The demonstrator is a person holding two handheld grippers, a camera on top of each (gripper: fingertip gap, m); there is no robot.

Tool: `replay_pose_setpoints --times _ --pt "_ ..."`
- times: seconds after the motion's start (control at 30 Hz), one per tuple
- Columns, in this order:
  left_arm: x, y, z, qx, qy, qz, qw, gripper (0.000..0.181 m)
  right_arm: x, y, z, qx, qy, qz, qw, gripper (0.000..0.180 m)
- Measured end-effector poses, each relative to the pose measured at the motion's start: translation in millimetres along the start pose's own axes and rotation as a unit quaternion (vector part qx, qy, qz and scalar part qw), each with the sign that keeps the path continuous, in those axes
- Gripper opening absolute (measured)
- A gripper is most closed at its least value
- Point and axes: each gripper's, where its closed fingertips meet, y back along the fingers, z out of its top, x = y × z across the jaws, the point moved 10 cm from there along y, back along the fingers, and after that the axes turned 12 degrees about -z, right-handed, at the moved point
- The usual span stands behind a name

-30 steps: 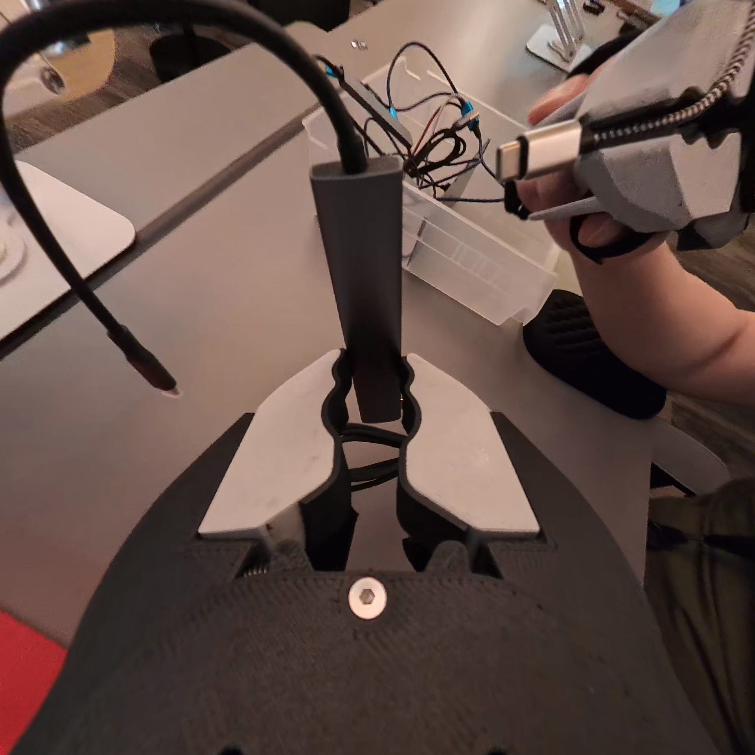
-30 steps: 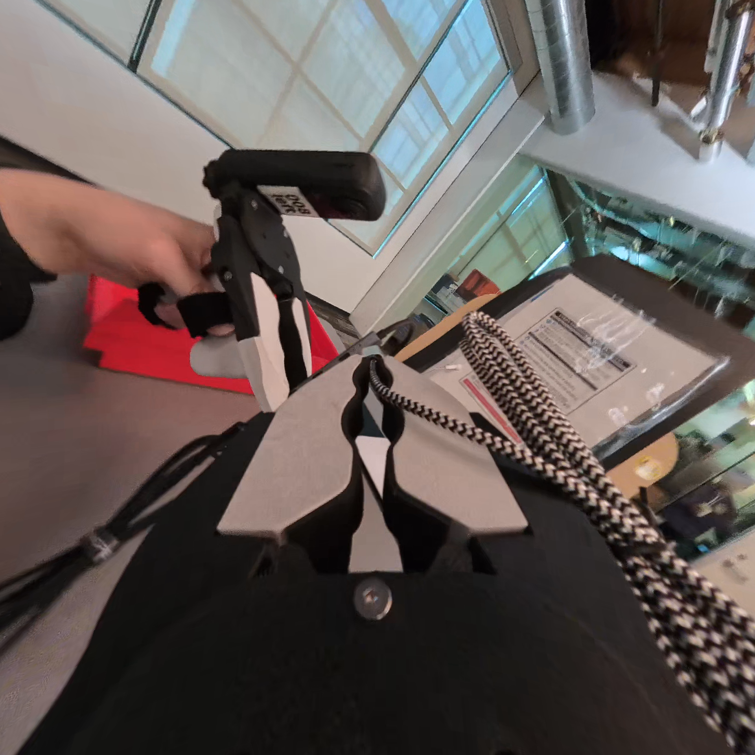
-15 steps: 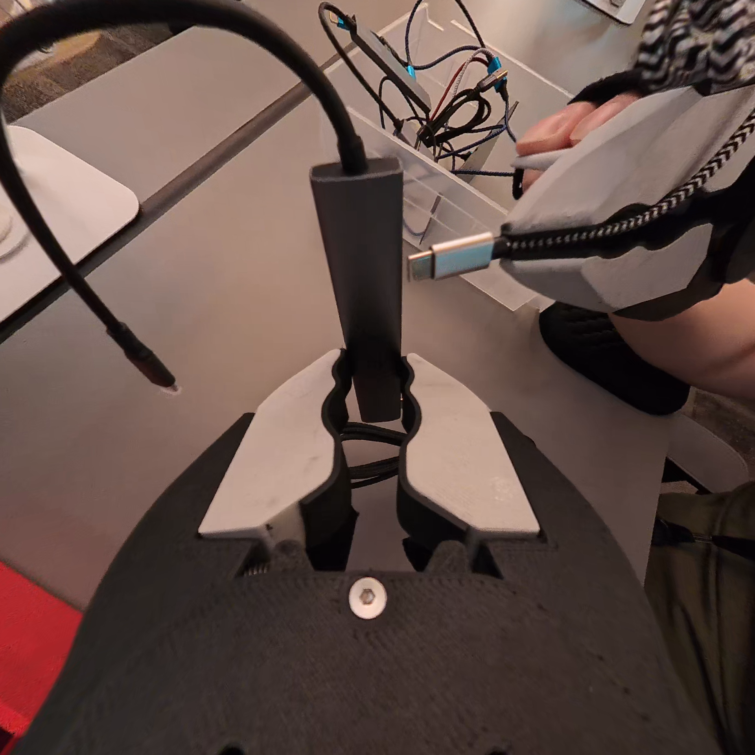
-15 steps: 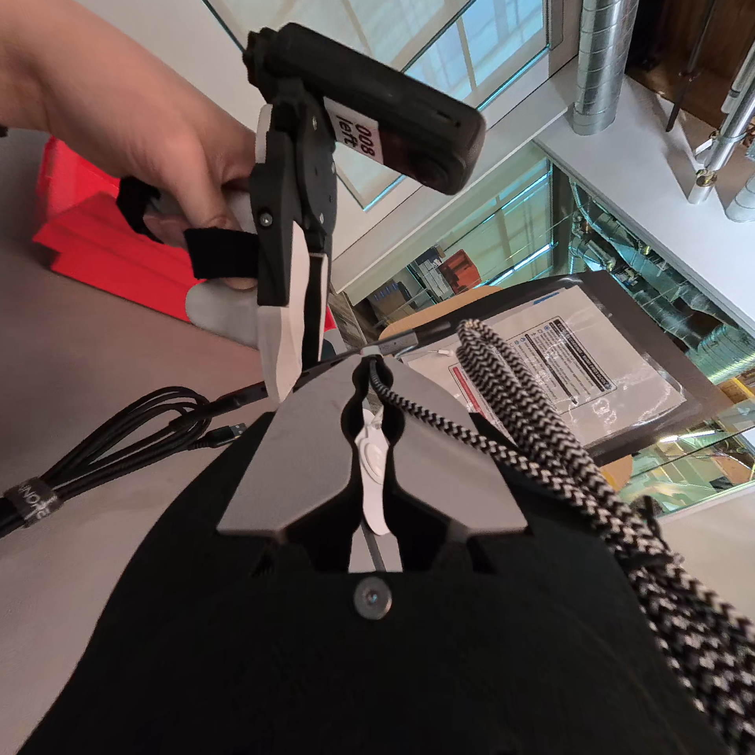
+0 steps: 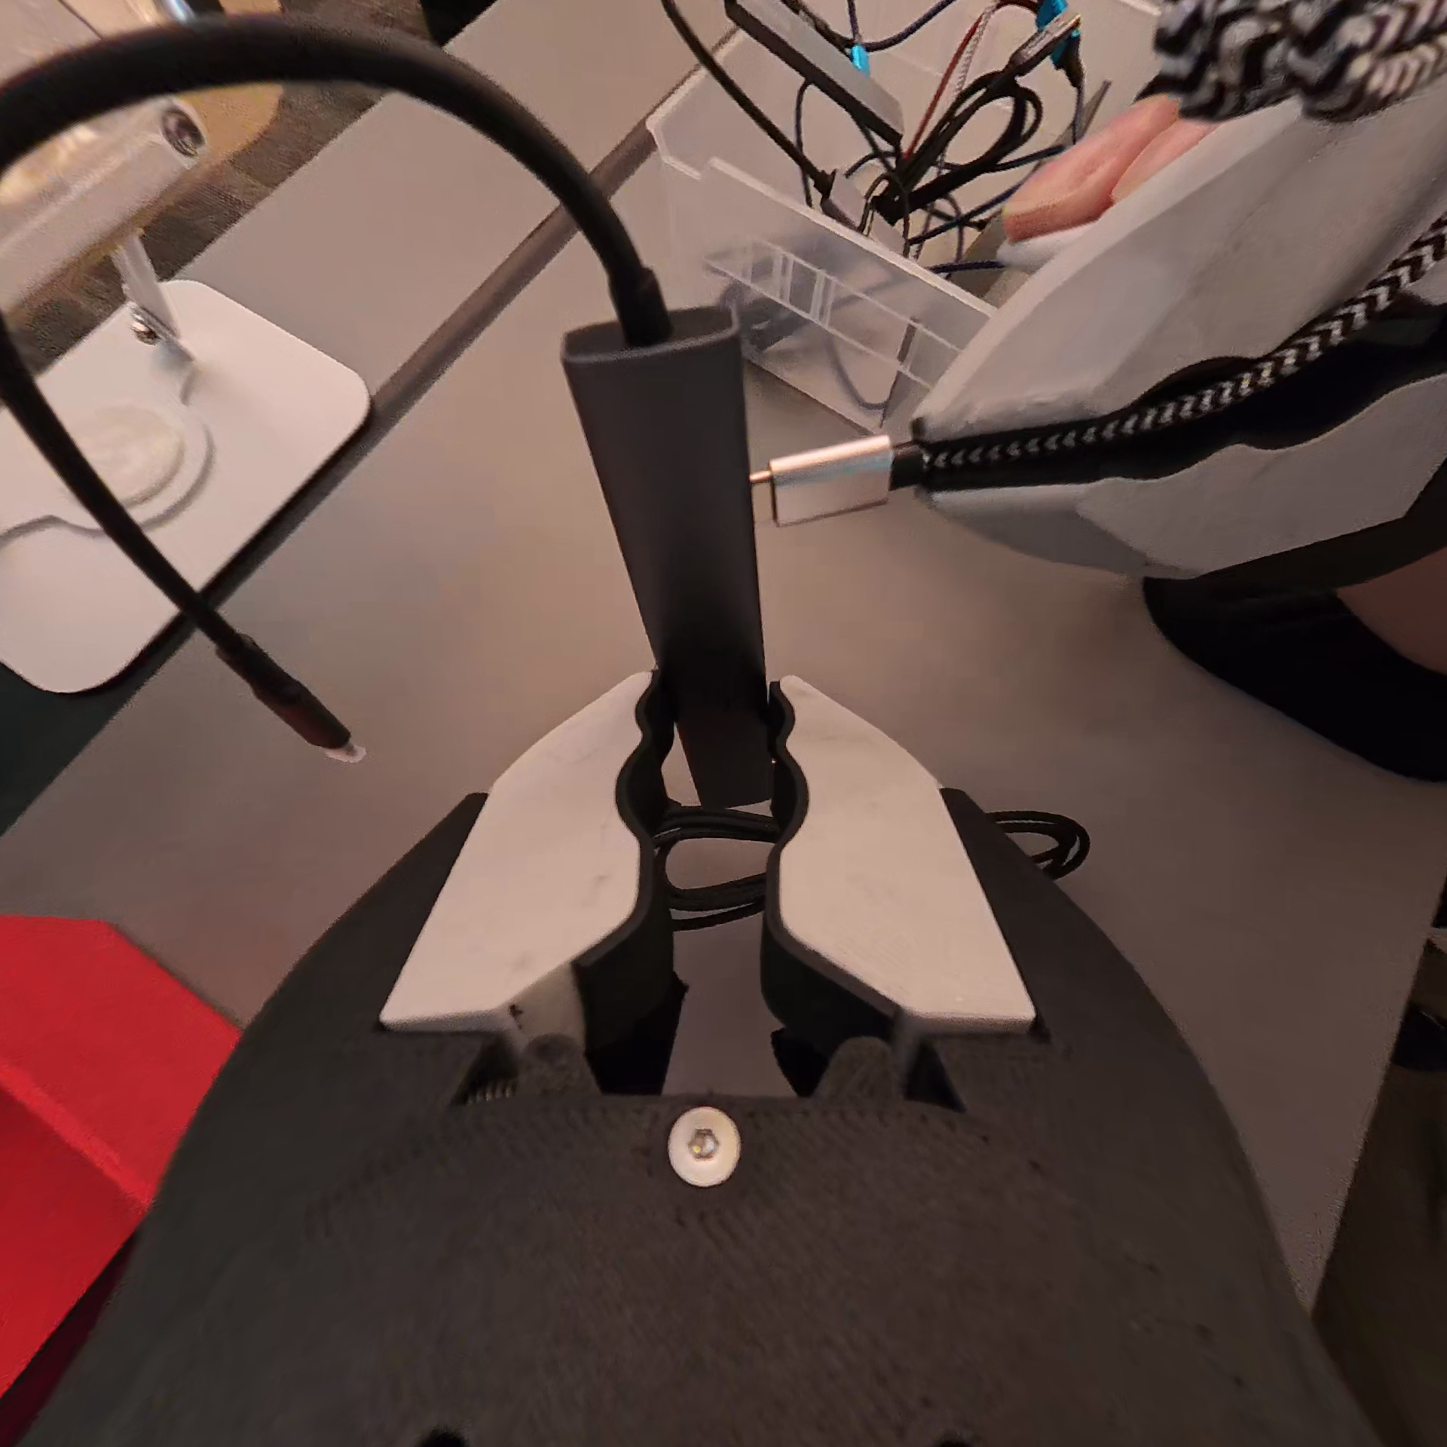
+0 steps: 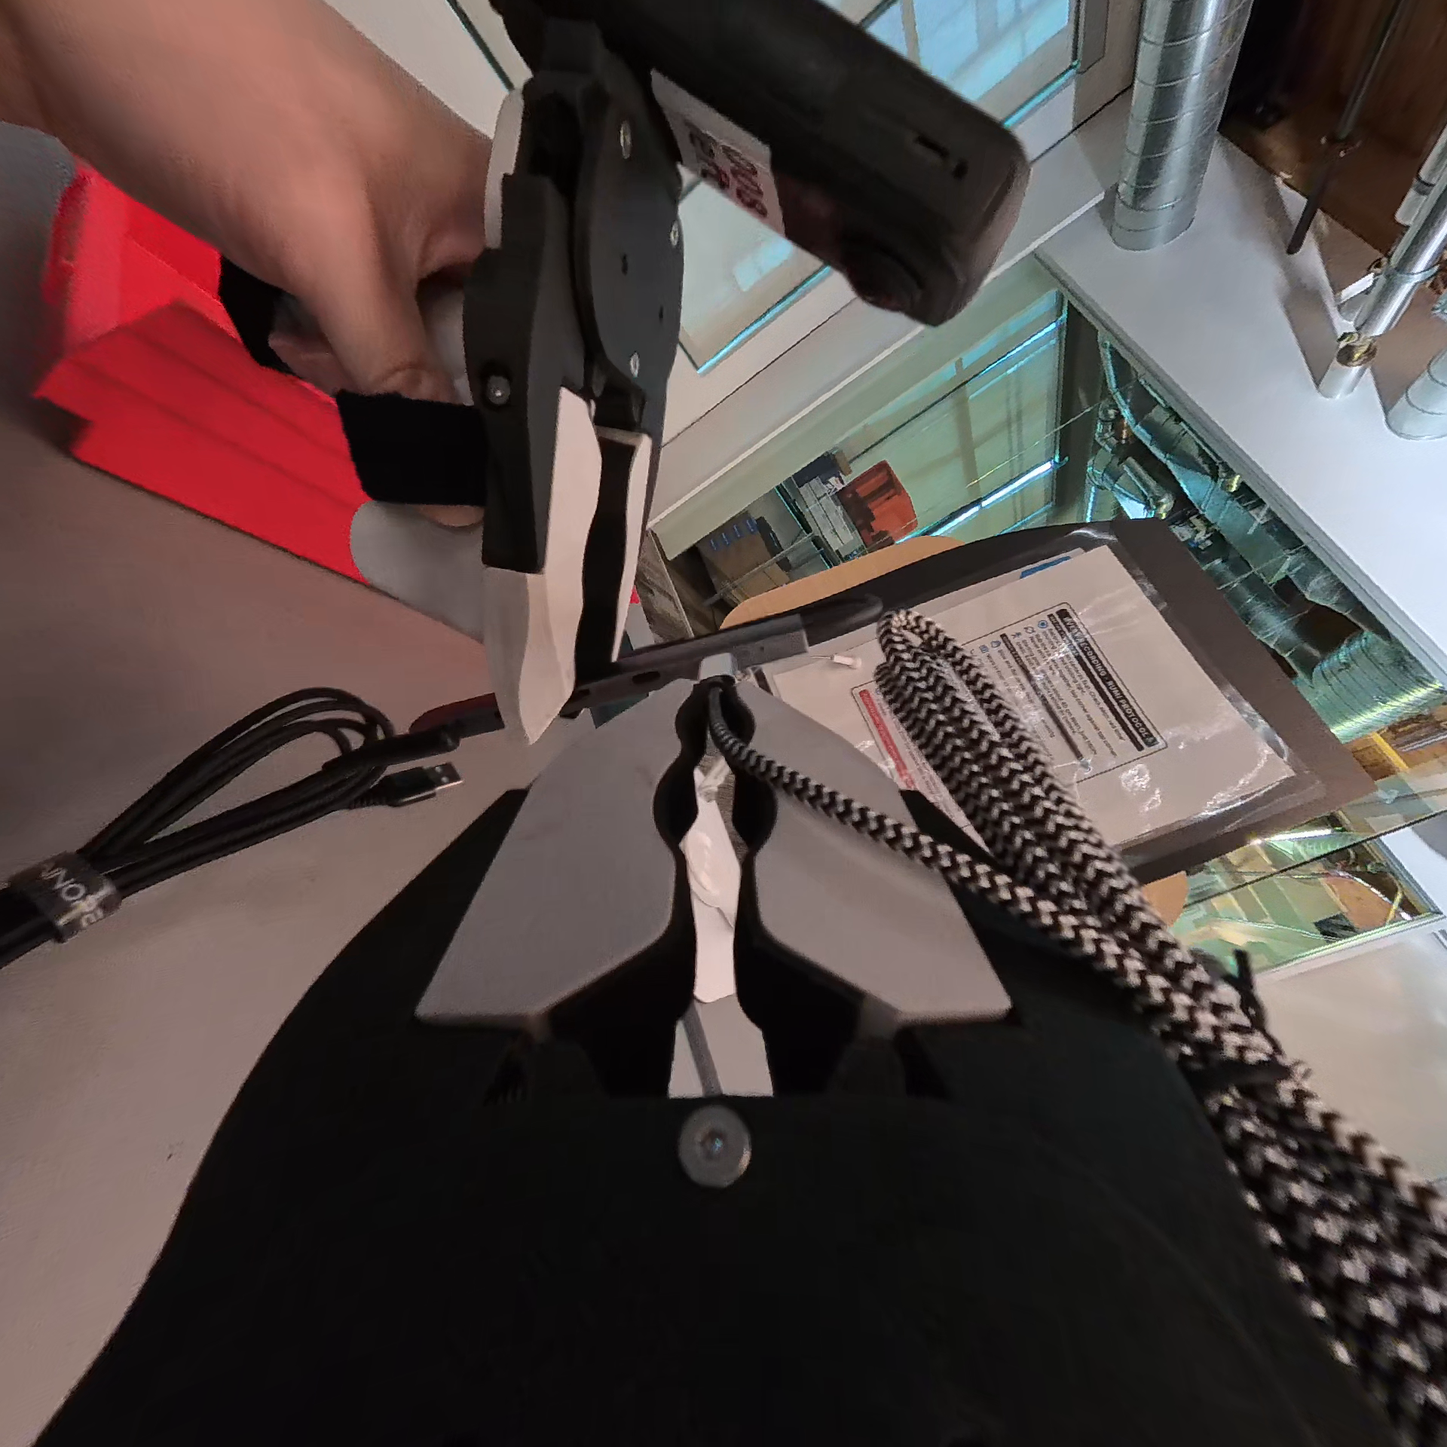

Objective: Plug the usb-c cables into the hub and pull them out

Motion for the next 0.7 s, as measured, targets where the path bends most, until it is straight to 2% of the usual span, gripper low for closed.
replay_pose_setpoints --times 0.5,0.7 --pt "-11 0 5 0.046 -0.048 0.07 0.995 0.025 -3 -1 -8 0.006 -0.053 0.01 0.999 0.004" --pt "-12 -4 6 0.045 -0.045 0.074 0.995 0.026 -3 -2 -9 0.011 -0.067 0.01 0.998 0.004"
